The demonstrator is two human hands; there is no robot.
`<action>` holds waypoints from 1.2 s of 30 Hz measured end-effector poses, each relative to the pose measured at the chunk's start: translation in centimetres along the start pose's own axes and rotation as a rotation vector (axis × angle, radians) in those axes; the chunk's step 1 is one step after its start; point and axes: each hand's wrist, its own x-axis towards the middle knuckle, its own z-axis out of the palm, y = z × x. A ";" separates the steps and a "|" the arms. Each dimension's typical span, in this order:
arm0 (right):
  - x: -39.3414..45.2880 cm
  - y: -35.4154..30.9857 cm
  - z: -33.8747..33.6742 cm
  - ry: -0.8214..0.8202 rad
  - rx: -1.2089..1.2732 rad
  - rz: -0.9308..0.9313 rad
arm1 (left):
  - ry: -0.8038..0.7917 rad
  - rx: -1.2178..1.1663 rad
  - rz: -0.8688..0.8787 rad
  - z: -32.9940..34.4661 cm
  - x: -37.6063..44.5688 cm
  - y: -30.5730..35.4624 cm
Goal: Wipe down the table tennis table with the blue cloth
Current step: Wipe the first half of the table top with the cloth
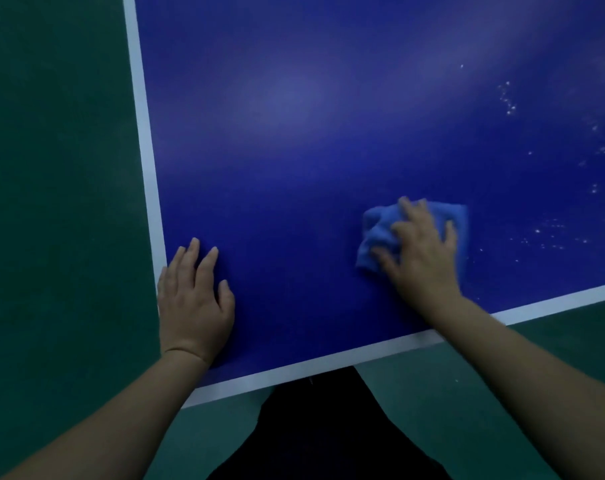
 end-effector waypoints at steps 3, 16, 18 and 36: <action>3.8 -0.6 -0.2 0.016 0.009 0.194 | -0.001 0.007 -0.001 0.0 0.0 0.1; -1.3 -2.1 0.5 -0.050 0.004 -0.079 | 0.013 0.009 0.001 0.3 0.0 -0.2; -1.8 -4.5 1.7 -0.053 0.033 -0.186 | 0.012 0.010 0.004 0.3 0.0 -0.2; 1.6 -6.3 2.1 0.012 0.143 -0.169 | 0.007 0.005 0.010 0.5 0.0 -0.4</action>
